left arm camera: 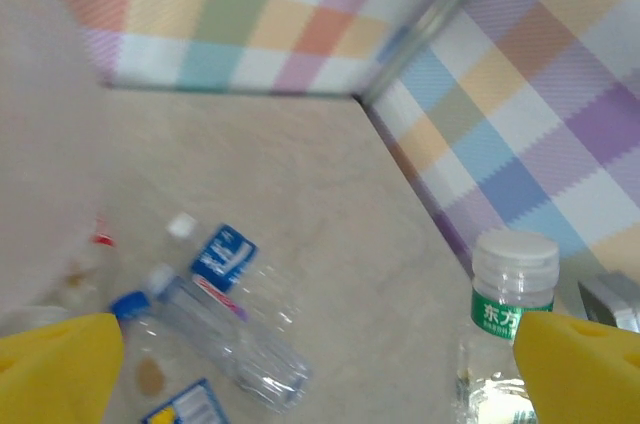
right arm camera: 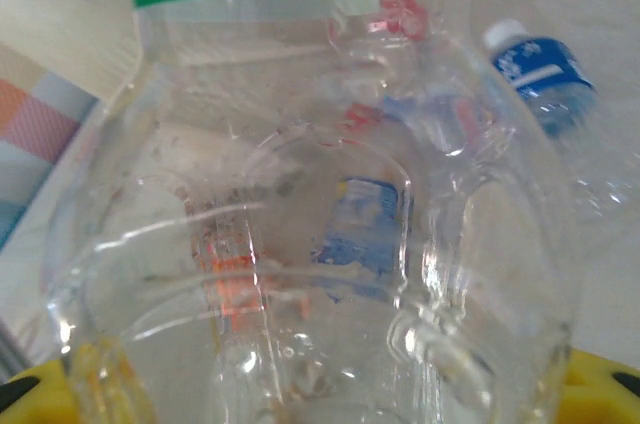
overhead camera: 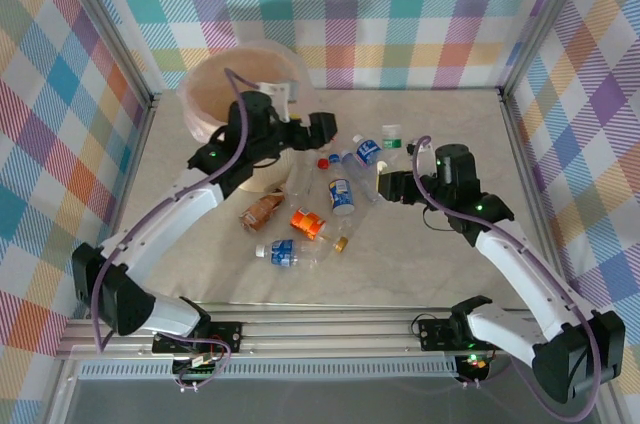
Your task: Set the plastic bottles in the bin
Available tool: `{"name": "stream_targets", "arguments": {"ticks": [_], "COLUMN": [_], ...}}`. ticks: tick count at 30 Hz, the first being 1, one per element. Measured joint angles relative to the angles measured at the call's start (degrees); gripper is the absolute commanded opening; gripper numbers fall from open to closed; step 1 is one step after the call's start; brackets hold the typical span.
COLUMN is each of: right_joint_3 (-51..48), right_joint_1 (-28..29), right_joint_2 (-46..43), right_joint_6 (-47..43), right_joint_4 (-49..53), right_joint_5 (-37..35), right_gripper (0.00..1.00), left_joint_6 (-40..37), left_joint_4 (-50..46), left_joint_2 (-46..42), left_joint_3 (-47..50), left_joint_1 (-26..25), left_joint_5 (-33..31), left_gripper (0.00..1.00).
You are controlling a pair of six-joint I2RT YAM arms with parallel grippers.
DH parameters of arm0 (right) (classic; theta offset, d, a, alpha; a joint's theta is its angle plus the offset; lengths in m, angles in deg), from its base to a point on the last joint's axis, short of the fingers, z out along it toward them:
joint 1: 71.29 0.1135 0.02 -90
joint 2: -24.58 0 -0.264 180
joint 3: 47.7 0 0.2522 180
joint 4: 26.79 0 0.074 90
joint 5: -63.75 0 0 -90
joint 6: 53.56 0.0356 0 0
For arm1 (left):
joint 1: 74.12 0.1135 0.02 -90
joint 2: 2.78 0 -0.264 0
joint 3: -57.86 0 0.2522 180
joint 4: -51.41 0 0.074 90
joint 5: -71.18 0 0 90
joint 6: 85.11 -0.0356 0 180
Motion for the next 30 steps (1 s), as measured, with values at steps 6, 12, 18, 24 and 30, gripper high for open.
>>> {"name": "stream_targets", "arguments": {"ticks": [6, 12, 18, 24, 30], "right_joint_3": [-0.02, -0.02, -0.02, -0.02, 0.00], "right_joint_1": [2.12, 4.00, 5.51, 6.69, 7.58], "right_joint_2": [-0.11, 0.15, 1.75, 3.10, 3.58], "right_joint_6": [0.61, 1.25, 1.29, 1.27, 1.29], "right_joint_4": [-4.55, -7.76, -8.85, -9.88, -10.97], "right_joint_5": [3.15, 4.42, 4.39, 4.37, 4.31], "right_gripper": [0.47, 0.48, 0.48, 0.48, 0.48], "left_joint_6": [1.22, 3.10, 5.18, 6.25, 7.08], "left_joint_4": [2.29, 5.86, 8.46, 8.68, 8.63], "left_joint_2": [4.44, 6.14, 8.33, 10.05, 10.38], "left_joint_3": [-1.81, -3.17, -4.37, -4.76, -4.83], "left_joint_1": [-4.22, -5.57, -5.99, -6.60, -6.67], "left_joint_5": [4.79, 8.87, 12.55, 14.27, 14.69], "left_gripper": [0.92, 0.83, 0.77, 0.71, 0.53]}}
